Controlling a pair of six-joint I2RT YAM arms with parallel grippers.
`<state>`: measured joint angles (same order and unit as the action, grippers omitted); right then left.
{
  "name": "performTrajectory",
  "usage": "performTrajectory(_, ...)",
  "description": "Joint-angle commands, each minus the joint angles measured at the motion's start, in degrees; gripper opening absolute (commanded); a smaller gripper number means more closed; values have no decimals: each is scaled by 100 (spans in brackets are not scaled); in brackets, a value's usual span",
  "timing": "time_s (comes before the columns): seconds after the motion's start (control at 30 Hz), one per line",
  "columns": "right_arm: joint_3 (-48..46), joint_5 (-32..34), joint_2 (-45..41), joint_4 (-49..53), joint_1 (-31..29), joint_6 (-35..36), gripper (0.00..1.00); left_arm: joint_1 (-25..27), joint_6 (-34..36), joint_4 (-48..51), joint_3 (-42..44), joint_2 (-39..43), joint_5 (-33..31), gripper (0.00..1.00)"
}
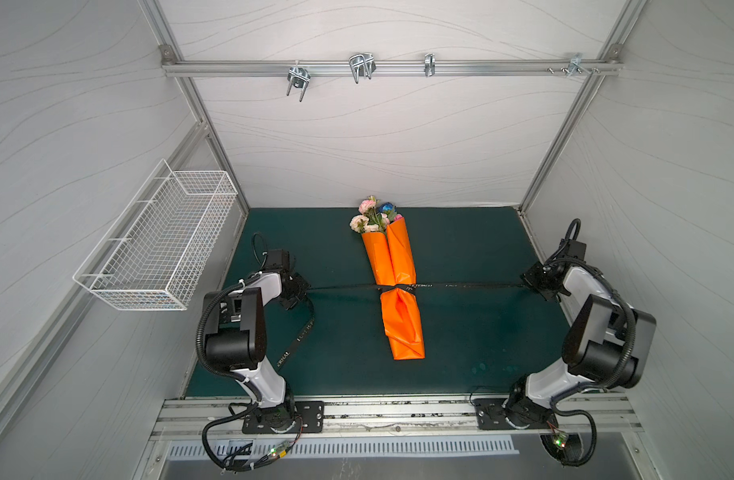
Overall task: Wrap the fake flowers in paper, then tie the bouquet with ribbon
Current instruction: 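Pull both ribbon ends farther outward, cinching the ribbon tight around the cone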
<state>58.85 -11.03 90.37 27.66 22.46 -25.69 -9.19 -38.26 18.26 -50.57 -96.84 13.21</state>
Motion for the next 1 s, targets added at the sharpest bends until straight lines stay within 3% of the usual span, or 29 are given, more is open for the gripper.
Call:
performTrajectory(0.0, -13, 508, -21, -149, 353, -57, 0, -646, -186, 63, 3, -281, -668, 0)
performTrajectory(0.43, -330, 685, -189, -225, 1006, -409, 0, -2297, -587, 34, 3, -99, -266, 0)
performTrajectory(0.97, -873, 889, -773, -237, 1729, -605, 0, -3266, -762, -14, -204, -101, -81, 0)
